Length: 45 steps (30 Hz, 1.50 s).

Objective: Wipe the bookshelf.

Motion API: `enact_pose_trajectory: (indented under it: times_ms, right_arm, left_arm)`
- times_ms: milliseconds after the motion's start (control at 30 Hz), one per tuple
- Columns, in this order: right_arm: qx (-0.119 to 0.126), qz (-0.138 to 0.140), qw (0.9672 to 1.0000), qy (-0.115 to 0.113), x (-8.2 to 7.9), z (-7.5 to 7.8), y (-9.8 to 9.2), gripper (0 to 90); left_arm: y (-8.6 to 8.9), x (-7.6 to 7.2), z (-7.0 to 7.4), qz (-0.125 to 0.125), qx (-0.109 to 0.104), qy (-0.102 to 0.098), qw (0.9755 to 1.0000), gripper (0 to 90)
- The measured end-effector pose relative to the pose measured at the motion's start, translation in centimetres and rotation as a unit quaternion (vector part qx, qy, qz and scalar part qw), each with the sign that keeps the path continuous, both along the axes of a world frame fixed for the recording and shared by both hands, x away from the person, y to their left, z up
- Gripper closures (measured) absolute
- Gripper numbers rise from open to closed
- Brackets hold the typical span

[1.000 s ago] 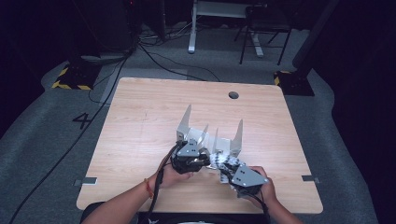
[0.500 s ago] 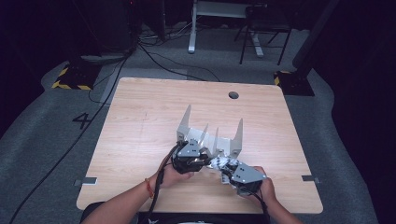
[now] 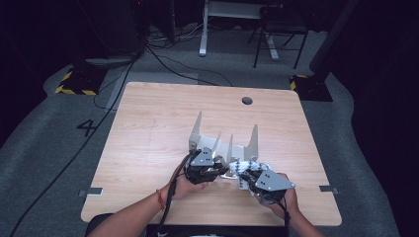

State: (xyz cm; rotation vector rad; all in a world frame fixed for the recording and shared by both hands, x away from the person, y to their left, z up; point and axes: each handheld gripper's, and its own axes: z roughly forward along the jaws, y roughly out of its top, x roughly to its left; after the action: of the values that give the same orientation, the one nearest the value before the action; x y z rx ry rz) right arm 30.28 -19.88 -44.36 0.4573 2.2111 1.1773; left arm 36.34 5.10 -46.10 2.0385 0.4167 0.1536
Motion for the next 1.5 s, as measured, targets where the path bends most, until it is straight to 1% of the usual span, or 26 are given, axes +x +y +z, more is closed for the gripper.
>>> enact_pose_trajectory:
  times_ms: [33,133,200,233,300,400,467,500,533,600,667,700,767,800,833,900,1000,1033,1100,1133,1200,1300,1333,1367,1433,1500]
  right_arm:
    - [-0.005,0.0,1.0,-0.004,0.0,-0.2,0.1,82.0]
    - [-0.005,-0.005,1.0,-0.003,-0.2,-0.2,0.0,81.9]
    - [-0.025,-0.007,0.9994,-0.023,-0.8,0.0,0.1,81.9]
    - [-0.024,0.0,0.9994,-0.026,-1.0,0.1,0.2,81.9]
    - [-0.023,0.011,0.9994,-0.023,-1.4,0.2,0.6,81.7]
    - [-0.025,0.011,0.9994,-0.022,-1.2,0.2,0.8,81.7]
    - [0.003,0.001,0.9996,-0.029,-1.0,1.0,0.0,81.8]
    - [0.012,-0.005,0.9992,-0.037,-1.0,1.5,-0.4,81.9]
    - [0.031,-0.014,0.9982,-0.05,-1.1,2.5,-1.1,82.0]
    - [0.047,-0.027,0.9969,-0.057,-1.2,3.5,-1.8,82.0]
    - [0.055,-0.044,0.9935,-0.09,-1.9,4.4,-2.3,82.0]
    - [0.06,-0.046,0.9918,-0.103,-2.2,5.0,-2.6,82.0]
    - [0.075,-0.052,0.9892,-0.114,-2.6,6.1,-3.3,82.0]
    - [0.09,-0.059,0.9878,-0.112,-2.7,6.4,-3.7,82.0]
    - [0.09,-0.06,0.9882,-0.109,-2.7,6.5,-3.8,82.0]
    - [0.076,-0.059,0.9899,-0.104,-2.6,5.8,-3.7,82.0]
    - [0.048,-0.04,0.9937,-0.093,-2.2,4.6,-2.8,82.0]
    - [0.045,-0.034,0.9945,-0.088,-2.1,4.3,-2.6,82.0]
    - [0.021,-0.014,0.9981,-0.056,-1.8,3.1,-1.7,81.9]
    - [0.005,-0.001,0.9991,-0.043,-1.6,2.4,-1.1,81.7]
    - [-0.019,-0.001,0.9992,-0.036,-1.4,1.5,-0.4,81.0]
    - [0.0,-0.001,0.9999,-0.015,-0.7,1.3,-0.8,81.8]
    - [-0.001,-0.008,0.9997,-0.022,-0.7,1.4,-1.0,81.9]
    - [0.0,-0.013,0.9993,-0.035,-0.9,1.7,-1.3,82.0]
    - [0.02,-0.03,0.9976,-0.058,-1.2,2.7,-2.3,82.1]
    - [0.033,-0.05,0.9956,-0.072,-1.4,3.5,-3.0,82.1]
  left_arm:
    - [0.0,0.0,0.0,0.0,-0.001,0.001,1.0,76.8]
    - [-0.1,-0.2,-0.1,0.003,-0.003,-0.001,1.0,75.1]
    - [-0.1,-0.1,-0.1,0.005,-0.002,-0.003,1.0,75.2]
    - [-0.1,-0.1,-0.1,0.003,-0.002,-0.004,1.0,75.5]
    - [-0.1,0.0,-0.1,0.004,-0.001,-0.004,1.0,75.6]
    - [0.1,0.1,-0.1,0.002,-0.002,-0.002,1.0,75.6]
    - [0.1,0.0,0.0,0.0,0.0,-0.003,1.0,76.0]
    - [0.1,0.0,0.0,-0.001,0.0,-0.005,1.0,75.8]
    - [0.1,0.0,0.0,-0.001,-0.001,-0.004,1.0,75.5]
    - [0.0,0.0,0.0,-0.003,0.0,-0.006,1.0,75.5]
    - [0.1,0.0,0.0,-0.002,0.004,-0.009,0.9999,75.2]
    - [0.1,0.0,0.0,-0.002,0.003,-0.008,1.0,75.2]
    - [0.1,0.0,0.0,-0.001,0.003,-0.008,1.0,75.3]
    - [0.1,0.0,0.0,-0.002,0.003,-0.008,1.0,75.3]
    - [0.1,0.0,0.0,-0.002,0.003,-0.009,1.0,75.3]
    - [0.2,0.0,0.0,-0.004,0.005,-0.009,0.9999,75.5]
    - [0.2,0.0,0.0,-0.005,0.006,-0.009,0.9999,76.2]
    - [0.3,0.0,0.0,-0.006,0.007,-0.01,0.9999,76.4]
    - [0.3,0.1,0.0,-0.008,0.007,-0.01,0.9999,76.6]
    - [0.4,0.1,0.0,-0.008,0.008,-0.009,0.9999,76.6]
    - [0.5,0.1,0.0,-0.007,0.011,-0.011,0.9999,76.3]
    - [0.5,0.1,0.1,-0.01,0.01,-0.01,0.9999,76.9]
    - [0.5,0.1,0.1,-0.01,0.011,-0.012,0.9998,77.0]
    - [0.5,0.1,0.1,-0.009,0.011,-0.013,0.9998,77.1]
    - [0.5,0.1,0.1,-0.01,0.011,-0.014,0.9998,77.2]
    - [0.5,0.2,0.1,-0.009,0.013,-0.015,0.9998,77.2]
